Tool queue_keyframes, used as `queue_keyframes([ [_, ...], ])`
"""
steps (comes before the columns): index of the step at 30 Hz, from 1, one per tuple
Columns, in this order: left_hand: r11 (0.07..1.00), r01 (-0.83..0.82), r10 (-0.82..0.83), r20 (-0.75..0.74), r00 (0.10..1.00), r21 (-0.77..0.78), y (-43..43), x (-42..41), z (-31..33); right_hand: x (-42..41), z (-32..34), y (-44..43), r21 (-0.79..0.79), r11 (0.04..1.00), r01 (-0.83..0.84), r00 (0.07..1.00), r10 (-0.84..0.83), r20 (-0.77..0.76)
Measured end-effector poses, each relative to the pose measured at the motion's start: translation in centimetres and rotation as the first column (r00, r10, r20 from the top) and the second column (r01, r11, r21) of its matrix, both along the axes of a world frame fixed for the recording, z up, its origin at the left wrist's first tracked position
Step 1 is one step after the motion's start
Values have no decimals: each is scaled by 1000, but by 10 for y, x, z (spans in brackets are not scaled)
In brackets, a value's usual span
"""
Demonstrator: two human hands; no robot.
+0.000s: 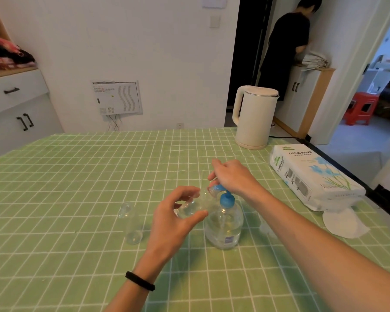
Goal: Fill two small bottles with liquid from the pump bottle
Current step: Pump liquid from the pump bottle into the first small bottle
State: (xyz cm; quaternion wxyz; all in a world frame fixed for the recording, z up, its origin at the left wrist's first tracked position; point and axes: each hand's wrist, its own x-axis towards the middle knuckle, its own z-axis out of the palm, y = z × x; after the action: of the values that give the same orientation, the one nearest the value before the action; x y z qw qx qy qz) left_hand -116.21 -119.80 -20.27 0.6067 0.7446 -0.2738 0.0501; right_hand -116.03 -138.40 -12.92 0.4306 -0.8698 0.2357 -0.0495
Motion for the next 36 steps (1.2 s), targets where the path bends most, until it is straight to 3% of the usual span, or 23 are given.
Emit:
queue_keyframes([
  [7, 1000, 6, -6, 2, 1000, -8, 0, 0, -1, 0, -5, -2, 52, 999, -3, 1000, 2, 5],
  [28, 1000, -6, 6, -11, 1000, 4, 1, -2, 1, -3, 1, 2, -75, 997, 35, 999, -31, 44],
  [36, 1000, -7, 7, -12, 1000, 25, 1, -1, -3, -5, -9, 3, 13, 996, 90, 994, -91, 67],
])
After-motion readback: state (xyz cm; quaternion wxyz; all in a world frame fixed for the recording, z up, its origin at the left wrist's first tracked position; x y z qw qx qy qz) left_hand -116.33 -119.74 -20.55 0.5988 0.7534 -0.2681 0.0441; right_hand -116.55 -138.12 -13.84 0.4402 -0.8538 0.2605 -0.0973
